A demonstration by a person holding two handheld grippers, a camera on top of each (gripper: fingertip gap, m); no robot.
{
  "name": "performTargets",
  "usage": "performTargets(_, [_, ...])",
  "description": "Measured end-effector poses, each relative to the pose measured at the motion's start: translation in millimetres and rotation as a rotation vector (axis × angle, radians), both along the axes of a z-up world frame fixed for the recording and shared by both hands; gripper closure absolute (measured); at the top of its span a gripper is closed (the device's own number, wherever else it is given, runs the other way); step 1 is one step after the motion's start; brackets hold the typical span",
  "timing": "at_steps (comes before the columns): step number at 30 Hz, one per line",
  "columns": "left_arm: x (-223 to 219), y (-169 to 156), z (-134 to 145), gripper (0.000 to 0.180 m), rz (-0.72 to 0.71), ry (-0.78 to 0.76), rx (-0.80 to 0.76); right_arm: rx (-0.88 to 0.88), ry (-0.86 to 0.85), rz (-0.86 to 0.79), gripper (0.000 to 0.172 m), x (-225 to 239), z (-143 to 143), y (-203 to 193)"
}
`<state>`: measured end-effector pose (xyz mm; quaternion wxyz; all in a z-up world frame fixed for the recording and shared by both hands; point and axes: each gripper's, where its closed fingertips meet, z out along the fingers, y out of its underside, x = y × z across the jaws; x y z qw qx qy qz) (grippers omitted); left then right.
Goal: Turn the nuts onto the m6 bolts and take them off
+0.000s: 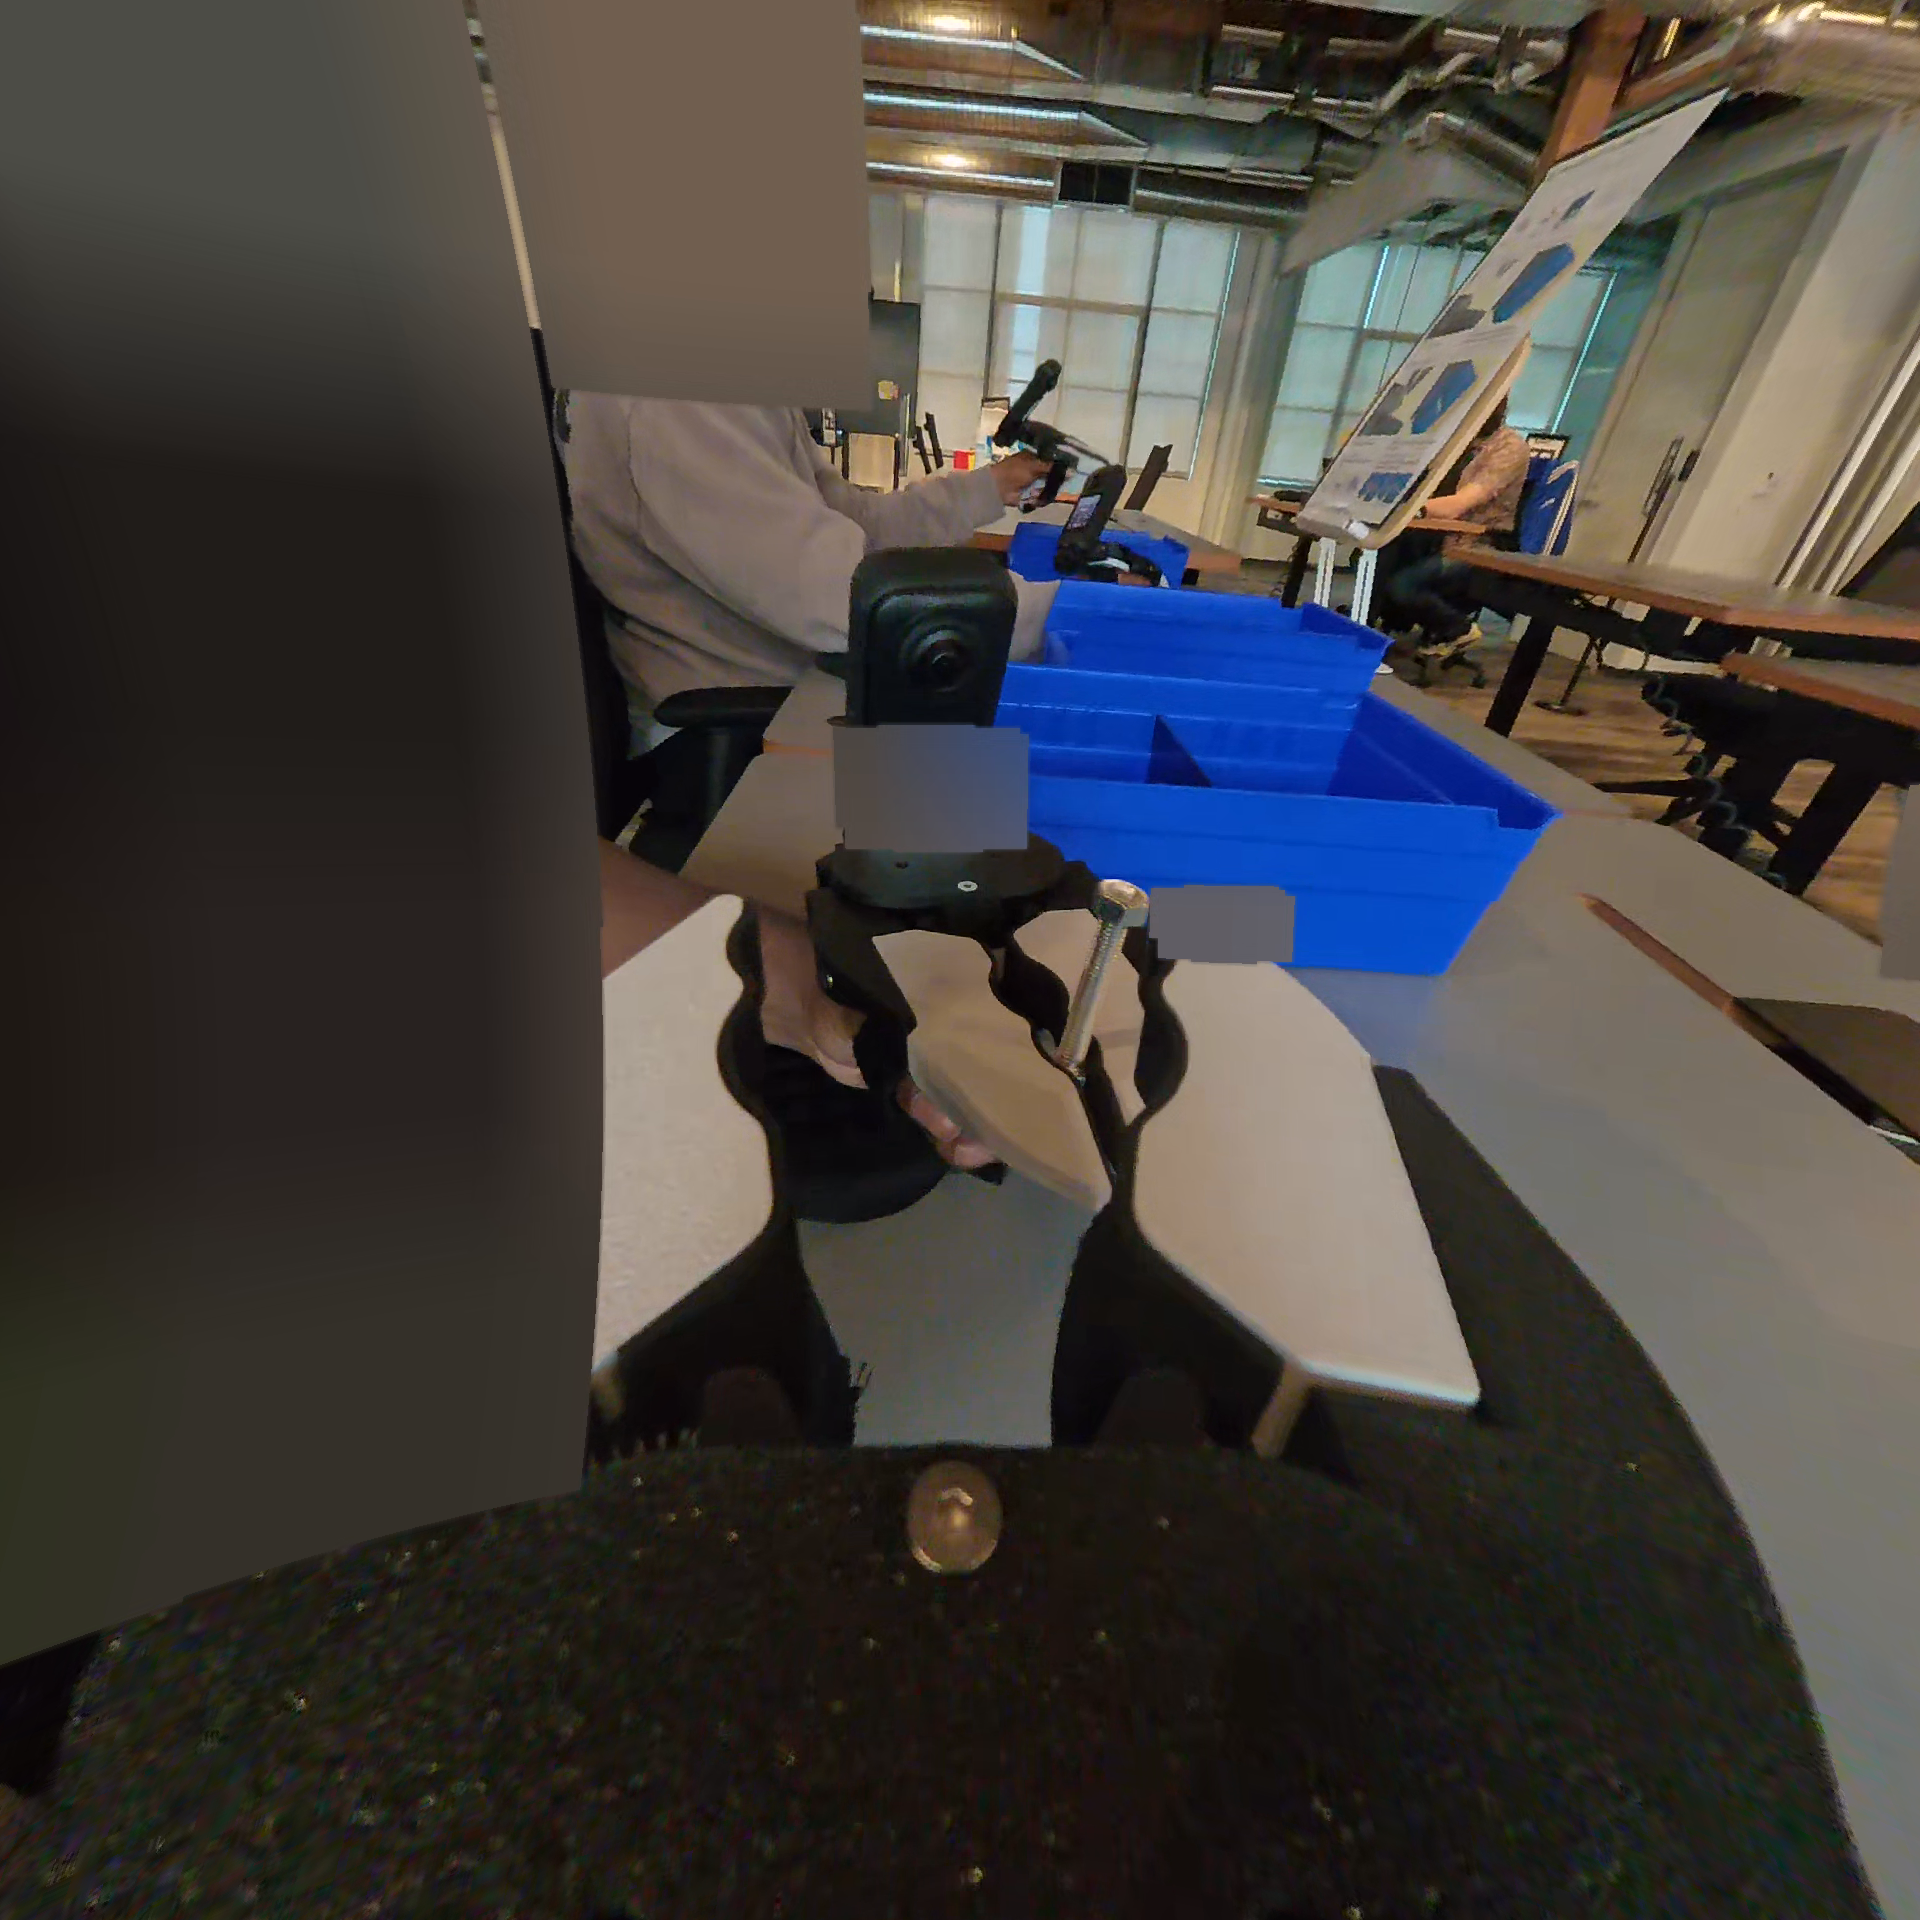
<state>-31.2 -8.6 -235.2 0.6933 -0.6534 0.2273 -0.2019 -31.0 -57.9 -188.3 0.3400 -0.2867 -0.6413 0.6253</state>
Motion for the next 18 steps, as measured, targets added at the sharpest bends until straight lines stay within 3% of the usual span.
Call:
performTargets(5, [0.1, 0.7, -0.8, 0.177, -0.002, -0.001, -0.007, 0.021, 0.071, 0.012, 0.102, 3.4, 7.8, -5.6])
performTargets(18, [-0.3, 0.8, -0.8, 0.177, 0.0, -0.003, -0.007, 0.015, 0.068, 0.016, 0.099, 1.8, 7.8, -7.0])
